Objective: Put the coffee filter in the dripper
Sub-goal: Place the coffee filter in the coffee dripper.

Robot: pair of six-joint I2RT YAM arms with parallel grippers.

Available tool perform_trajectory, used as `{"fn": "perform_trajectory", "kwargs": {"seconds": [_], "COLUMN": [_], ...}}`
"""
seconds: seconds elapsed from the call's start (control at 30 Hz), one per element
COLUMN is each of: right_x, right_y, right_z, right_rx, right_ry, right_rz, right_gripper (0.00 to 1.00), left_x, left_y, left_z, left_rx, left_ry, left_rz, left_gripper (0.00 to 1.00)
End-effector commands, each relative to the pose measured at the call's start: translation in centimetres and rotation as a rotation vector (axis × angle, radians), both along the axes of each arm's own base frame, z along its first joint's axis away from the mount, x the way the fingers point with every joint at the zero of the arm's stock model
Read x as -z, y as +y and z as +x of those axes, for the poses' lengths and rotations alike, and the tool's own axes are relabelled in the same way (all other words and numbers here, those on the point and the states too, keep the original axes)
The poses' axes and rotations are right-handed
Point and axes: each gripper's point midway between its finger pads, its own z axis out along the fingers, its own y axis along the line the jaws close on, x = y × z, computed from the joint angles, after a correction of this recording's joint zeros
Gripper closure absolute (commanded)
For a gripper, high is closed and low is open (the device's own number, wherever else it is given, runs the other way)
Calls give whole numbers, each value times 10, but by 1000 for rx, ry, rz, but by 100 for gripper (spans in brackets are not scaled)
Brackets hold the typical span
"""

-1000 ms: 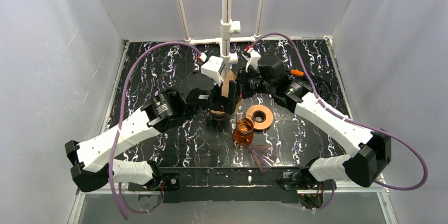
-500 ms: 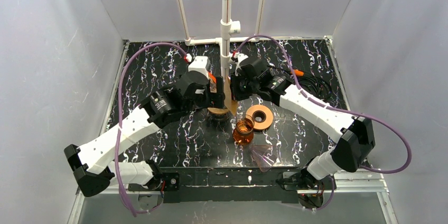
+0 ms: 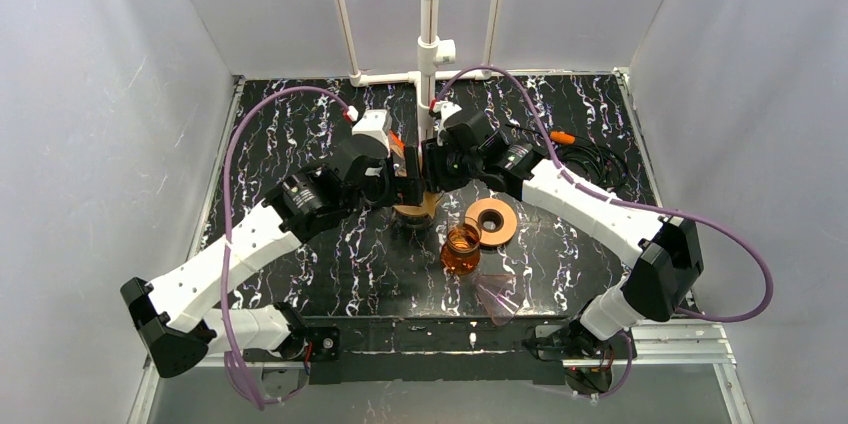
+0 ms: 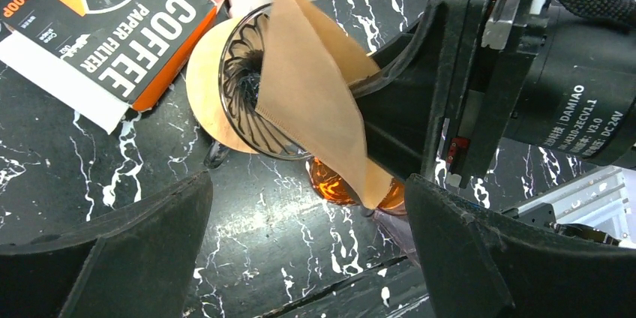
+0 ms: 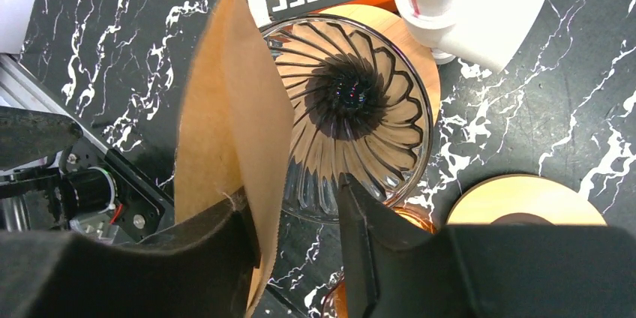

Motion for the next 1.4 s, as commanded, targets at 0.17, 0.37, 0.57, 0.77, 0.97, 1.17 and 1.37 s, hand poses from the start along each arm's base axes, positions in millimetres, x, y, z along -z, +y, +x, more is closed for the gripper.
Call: {"fn": "perform_trajectory", "kwargs": {"seconds": [0.17,0.37,0.57,0.77,0.97,1.17,1.37], "right_x": [-28,-21,-20,-21,-22,-17,-15], "right_y": [10,11,12,10,6,-8,-21], "right_z": [2,2,1,1,3,7,12], "right_rx": [-24,-30,-33,-31,-16,29,66], "right_ry": [-72,-58,-55,-59,-78,-98,-127], "right_rz": [92,82,83,85,73,21,-38], "right_gripper": [50,50,52,65,72,77,77], "left_x": [8,21,38,43,47,41,37], "left_y": [-9,-14,-3,4,18,31,31], "left_z": [7,16,22,27,28,23,16], "left_rx": [5,-31,-106,-147,-189,-194,-172], "left_ry": [29,56,72,52,53,45,55], "left_rz": [-27,-33,4,-7,46,87,75], "left_gripper": [13,27,44,72,100,100,100]}}
